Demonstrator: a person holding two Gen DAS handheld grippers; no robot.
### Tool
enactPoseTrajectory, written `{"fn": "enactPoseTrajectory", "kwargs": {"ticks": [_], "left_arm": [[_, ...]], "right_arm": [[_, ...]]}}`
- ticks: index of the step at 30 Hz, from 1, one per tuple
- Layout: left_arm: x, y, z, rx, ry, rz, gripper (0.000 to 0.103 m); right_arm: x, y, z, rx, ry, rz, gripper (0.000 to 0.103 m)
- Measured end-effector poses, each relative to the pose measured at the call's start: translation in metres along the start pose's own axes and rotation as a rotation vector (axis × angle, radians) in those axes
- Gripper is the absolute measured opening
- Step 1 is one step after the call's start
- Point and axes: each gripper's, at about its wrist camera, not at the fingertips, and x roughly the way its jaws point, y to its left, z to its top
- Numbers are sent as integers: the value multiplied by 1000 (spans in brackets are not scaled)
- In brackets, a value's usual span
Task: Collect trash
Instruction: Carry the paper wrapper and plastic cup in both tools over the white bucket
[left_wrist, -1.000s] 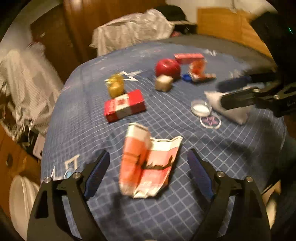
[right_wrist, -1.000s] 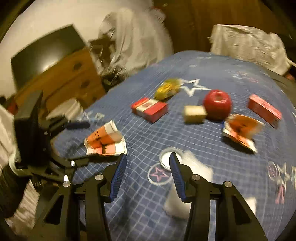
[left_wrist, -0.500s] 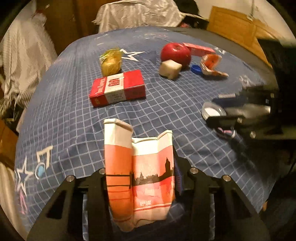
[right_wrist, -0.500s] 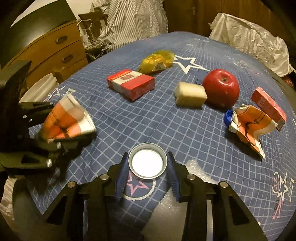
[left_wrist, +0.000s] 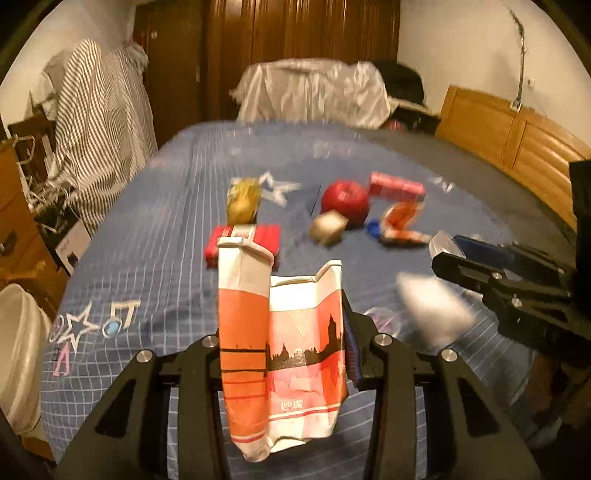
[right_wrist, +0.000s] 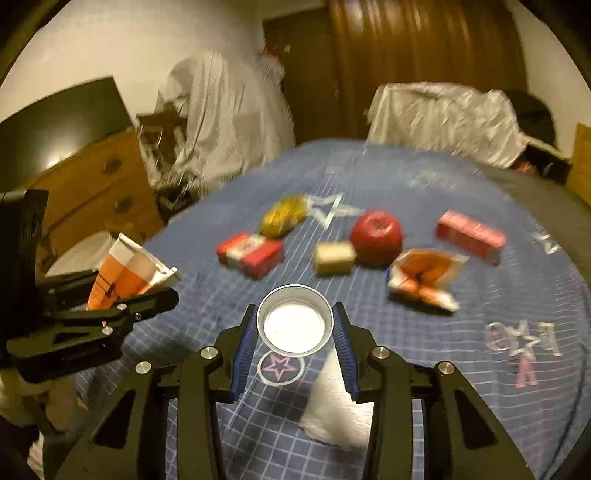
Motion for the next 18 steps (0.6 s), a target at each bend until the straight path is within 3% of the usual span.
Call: {"fn": "enactPoseTrajectory", "kwargs": {"ticks": [10, 18], "left_arm": [[-42, -59, 21, -20, -175, 22, 39], [-50, -74, 20, -18, -210, 42, 39]], "right_arm": [[-91, -17, 9, 22, -224, -154, 41], [-118, -31, 2, 54, -251, -194, 41]]}}
